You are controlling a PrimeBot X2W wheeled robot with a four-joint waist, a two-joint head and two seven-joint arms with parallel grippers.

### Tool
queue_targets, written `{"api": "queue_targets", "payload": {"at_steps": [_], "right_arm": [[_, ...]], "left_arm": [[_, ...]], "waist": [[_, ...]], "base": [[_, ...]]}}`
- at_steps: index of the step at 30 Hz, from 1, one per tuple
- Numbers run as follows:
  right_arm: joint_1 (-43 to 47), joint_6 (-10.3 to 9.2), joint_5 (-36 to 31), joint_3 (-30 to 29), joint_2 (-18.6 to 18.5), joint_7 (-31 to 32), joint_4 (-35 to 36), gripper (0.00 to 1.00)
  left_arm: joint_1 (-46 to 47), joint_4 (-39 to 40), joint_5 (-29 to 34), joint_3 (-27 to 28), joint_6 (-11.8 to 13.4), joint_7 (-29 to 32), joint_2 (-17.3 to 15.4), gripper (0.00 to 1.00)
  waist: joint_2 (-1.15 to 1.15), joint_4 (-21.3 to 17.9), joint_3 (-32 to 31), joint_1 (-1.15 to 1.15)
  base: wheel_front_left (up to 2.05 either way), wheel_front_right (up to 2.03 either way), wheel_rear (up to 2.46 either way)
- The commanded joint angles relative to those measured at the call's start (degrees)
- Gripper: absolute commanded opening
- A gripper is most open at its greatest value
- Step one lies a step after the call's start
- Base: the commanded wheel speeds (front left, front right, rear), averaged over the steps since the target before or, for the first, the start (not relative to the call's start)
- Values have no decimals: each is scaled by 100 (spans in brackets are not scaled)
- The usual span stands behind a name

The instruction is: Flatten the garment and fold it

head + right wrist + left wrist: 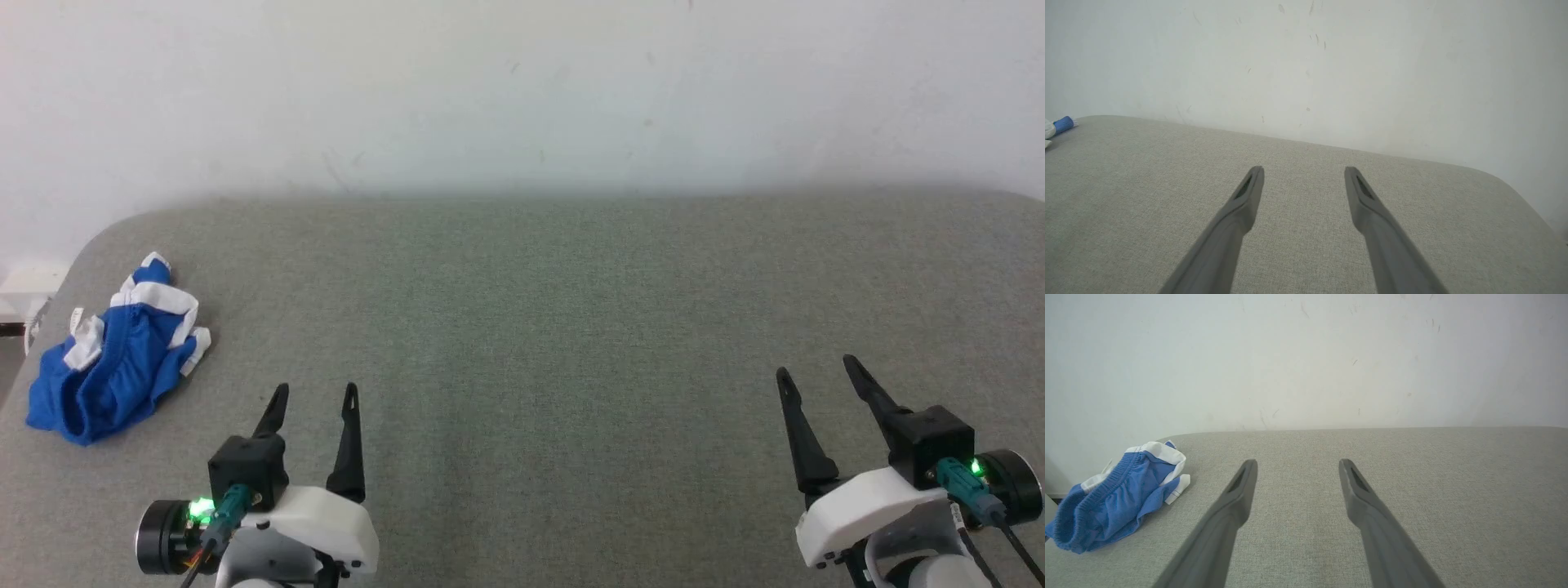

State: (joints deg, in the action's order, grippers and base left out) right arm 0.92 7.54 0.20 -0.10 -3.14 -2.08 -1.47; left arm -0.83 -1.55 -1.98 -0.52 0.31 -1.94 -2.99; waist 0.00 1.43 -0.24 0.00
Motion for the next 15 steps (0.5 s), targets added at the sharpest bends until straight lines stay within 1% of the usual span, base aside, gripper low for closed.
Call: {"api": "queue_targets", "payload": {"at_steps": [1,15], "right_arm": [[-1,-1,0,-5,5,-55,-41,100],[29,-2,-34,84,7,-222,-101,100]], "left_arm": [[-48,-37,-31,-10,47,-68,2,100],[-133,-107,-140,9,88,-236,3,100]], "waist": [[0,60,-17,0],[0,483,-91,0]], "base": [[0,0,0],[0,0,0]]}}
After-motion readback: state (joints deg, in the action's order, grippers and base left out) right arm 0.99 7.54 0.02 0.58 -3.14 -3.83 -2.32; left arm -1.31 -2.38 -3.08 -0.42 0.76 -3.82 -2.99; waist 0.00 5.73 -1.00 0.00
